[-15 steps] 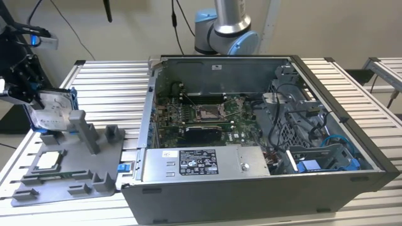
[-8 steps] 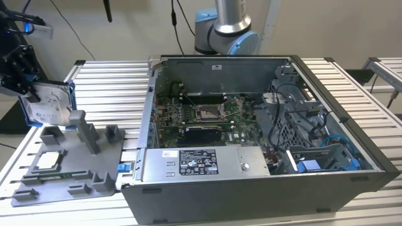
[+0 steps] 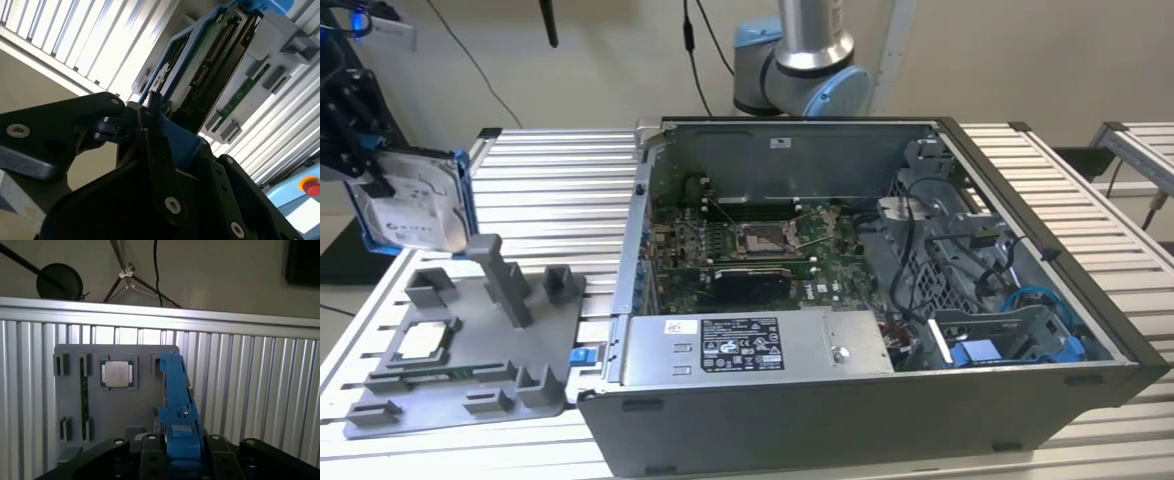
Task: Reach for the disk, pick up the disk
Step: 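Pick up the disk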
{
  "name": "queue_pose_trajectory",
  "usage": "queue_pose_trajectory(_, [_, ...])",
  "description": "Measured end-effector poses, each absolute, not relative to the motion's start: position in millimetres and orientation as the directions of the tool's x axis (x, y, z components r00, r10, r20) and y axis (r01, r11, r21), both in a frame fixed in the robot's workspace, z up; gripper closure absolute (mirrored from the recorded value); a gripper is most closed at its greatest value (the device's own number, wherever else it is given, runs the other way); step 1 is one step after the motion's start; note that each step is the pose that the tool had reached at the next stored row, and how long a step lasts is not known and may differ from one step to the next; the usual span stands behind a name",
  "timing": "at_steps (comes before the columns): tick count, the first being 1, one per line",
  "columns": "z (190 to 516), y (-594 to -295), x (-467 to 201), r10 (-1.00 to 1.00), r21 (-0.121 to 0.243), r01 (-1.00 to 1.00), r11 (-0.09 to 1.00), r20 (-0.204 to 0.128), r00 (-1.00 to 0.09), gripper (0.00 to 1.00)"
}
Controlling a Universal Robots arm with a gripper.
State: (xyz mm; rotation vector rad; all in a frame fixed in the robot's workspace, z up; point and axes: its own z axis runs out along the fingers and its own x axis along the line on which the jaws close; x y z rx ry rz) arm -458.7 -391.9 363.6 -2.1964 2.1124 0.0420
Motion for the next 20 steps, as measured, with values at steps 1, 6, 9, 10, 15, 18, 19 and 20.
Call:
queue_pose_trajectory(1, [365.8,-391.9,-459.0,-0.996,-0.051,-0.998,-0.037,-0.085,0.041,1.00])
queue_pose_trajectory(6, [379.0,-391.8,-459.3,-0.996,-0.058,-0.998,-0.039,-0.080,0.044,1.00])
queue_pose_trajectory(9, [383.3,-391.7,-459.5,-0.996,-0.078,-0.996,-0.043,-0.079,0.049,1.00])
queue_pose_trajectory(10, [383.7,-391.7,-459.4,-0.996,-0.093,-0.995,-0.044,-0.078,0.052,1.00])
queue_pose_trajectory(15, [384.3,-391.8,-459.5,-0.995,-0.179,-0.982,-0.051,-0.073,0.065,1.00])
queue_pose_trajectory(18, [388.0,-391.9,-459.5,-0.995,-0.209,-0.976,-0.056,-0.071,0.072,1.00])
queue_pose_trajectory(19, [390.8,-391.9,-459.6,-0.995,-0.212,-0.976,-0.057,-0.071,0.073,1.00])
queue_pose_trajectory(20, [393.4,-391.8,-459.7,-0.995,-0.215,-0.975,-0.058,-0.070,0.075,1.00])
